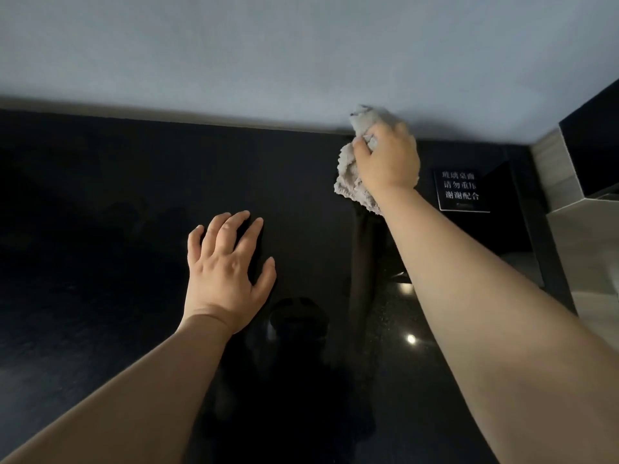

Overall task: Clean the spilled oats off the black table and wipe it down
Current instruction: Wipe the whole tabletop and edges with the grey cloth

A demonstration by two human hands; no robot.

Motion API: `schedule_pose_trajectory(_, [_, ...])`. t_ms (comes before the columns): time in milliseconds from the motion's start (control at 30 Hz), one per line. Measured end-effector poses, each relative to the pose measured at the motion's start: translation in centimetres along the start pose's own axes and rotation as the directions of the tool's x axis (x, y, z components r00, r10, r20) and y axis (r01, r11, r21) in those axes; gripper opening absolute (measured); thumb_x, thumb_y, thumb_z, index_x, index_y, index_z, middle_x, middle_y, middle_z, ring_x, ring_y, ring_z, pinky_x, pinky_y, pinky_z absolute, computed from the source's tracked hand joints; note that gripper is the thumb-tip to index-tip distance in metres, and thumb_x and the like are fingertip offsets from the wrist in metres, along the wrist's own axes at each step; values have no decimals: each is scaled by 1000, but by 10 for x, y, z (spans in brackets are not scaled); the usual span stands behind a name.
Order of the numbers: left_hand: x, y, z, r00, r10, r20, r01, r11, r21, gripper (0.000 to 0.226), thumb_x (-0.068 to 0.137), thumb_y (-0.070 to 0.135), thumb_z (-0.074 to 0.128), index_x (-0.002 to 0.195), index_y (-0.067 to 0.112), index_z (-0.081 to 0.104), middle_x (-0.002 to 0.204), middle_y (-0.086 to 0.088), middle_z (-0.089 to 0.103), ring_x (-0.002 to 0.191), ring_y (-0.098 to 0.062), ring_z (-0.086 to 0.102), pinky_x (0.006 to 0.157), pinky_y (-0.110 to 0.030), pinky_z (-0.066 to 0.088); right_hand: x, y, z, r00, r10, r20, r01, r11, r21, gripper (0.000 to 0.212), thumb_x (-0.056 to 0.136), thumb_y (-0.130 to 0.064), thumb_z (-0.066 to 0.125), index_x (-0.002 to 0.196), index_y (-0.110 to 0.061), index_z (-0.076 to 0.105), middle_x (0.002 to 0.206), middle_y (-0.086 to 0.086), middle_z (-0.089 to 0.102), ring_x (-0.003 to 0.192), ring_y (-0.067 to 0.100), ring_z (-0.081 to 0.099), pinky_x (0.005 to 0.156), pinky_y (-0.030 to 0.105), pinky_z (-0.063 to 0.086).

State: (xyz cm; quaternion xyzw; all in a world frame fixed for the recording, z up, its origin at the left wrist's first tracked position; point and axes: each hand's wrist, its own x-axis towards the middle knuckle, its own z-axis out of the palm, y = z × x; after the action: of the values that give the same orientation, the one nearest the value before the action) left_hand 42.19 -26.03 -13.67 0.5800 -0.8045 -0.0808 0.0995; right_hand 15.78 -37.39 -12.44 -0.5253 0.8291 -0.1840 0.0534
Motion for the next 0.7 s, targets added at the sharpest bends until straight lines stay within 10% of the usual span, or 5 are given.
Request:
schedule_pose_trajectory(267, [-1,2,-2,1000,-10,5,10,1000,17,62,88,51,33,138,17,46,145,-3,38,139,-25,26,116,-48,12,-173,13,-25,982,-165,-91,171,983,65,22,85,-40,61,74,-21,58,76,-6,50,67,12,46,53,23,28])
schedule_pose_trajectory(433, [-2,3,-4,1000,-19,12,18,1000,23,64,87,54,30,139,19,45,146,-2,37,140,-23,23,117,-47,10,-252,16,-53,987,-136,91,119,979,166,21,82,-45,58,71,-27,57,72,-12,49,64,5,50,51,21,41])
schedule_pose_trajectory(700, [-2,0,1,1000,1,-26,-1,1000,17,64,87,54,31,138,18,45,145,-2,38,138,-24,25,116,-48,13,-138,20,-58,984,59,-169,-40,993,113,22,87,-41,59,84,-20,67,84,-2,58,71,17,57,54,26,34])
